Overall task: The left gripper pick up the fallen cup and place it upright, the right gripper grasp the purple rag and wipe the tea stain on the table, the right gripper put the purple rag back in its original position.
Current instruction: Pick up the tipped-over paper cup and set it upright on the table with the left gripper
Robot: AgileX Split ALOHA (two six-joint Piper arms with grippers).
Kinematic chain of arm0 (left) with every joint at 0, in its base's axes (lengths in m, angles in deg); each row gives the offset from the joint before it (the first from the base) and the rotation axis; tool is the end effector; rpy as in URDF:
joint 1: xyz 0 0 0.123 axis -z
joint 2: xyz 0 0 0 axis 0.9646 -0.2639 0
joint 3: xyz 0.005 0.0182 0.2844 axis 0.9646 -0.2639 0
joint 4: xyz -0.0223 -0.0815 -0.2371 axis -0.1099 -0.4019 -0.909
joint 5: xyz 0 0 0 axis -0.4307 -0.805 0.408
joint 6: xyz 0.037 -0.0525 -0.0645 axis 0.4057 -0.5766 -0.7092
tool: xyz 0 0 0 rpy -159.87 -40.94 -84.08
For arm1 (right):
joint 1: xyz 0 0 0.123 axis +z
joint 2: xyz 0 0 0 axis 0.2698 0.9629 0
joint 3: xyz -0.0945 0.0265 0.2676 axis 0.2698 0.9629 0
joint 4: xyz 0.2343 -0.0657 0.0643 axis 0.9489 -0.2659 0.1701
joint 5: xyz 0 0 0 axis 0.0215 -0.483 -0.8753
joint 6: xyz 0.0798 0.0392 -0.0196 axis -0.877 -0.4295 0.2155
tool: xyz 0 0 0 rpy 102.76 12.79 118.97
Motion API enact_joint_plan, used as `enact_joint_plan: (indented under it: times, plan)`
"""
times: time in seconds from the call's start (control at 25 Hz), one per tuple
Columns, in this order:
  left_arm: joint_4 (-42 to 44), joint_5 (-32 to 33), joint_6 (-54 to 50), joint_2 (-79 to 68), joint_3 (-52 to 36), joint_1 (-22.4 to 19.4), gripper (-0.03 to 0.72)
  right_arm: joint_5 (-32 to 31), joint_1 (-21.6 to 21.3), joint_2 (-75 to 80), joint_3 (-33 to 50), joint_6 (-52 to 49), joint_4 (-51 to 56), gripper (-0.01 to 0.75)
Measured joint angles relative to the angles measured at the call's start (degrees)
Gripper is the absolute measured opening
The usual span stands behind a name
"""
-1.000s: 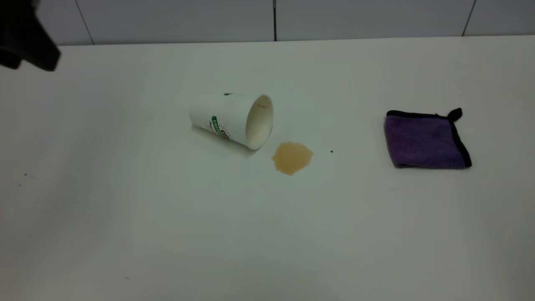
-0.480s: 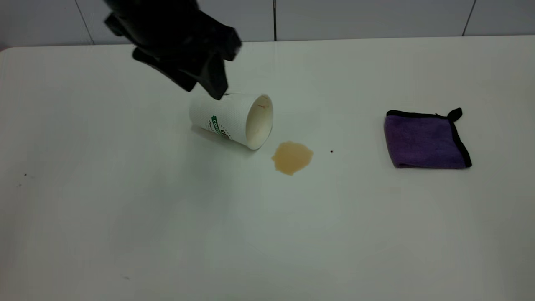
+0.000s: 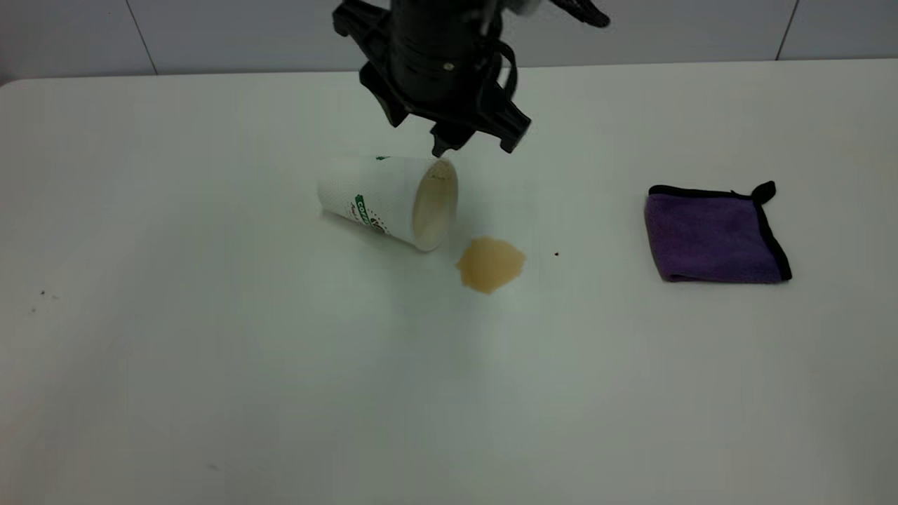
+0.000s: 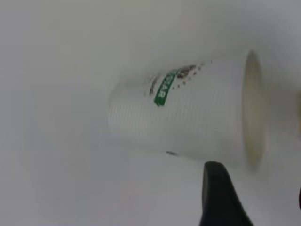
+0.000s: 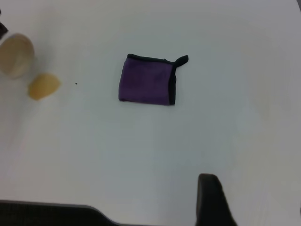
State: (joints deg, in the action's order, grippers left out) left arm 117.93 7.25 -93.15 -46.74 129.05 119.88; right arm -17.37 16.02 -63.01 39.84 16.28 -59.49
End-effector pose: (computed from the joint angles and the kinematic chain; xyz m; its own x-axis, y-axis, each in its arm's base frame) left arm 0.3634 -0.3116 0.1131 -0.6802 0.5921 -0.4321 0.4772 0.8052 0.3521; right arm -0.0071 0.0045 0.2644 -0.5198 -0.0330 -0.8536 -0.0644 0.9979 0.0007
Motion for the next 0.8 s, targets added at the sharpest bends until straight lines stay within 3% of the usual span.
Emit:
enact_joint_plan:
  times: [0.28, 0.44, 0.8]
  plan:
    - [7.3, 3.2, -6.0, -8.2, 7.6, 2.1, 0.442, 0.0, 0.0, 0.0, 0.0, 0.0, 0.0, 0.48]
    - [9.1, 5.5, -7.4, -10.6, 8.2, 2.1, 0.442, 0.0, 0.0, 0.0, 0.0, 0.0, 0.0, 0.48]
    - [15.3, 4.1, -12.8, -12.7, 8.4, 2.1, 0.442, 0.0, 0.0, 0.0, 0.0, 0.0, 0.0, 0.48]
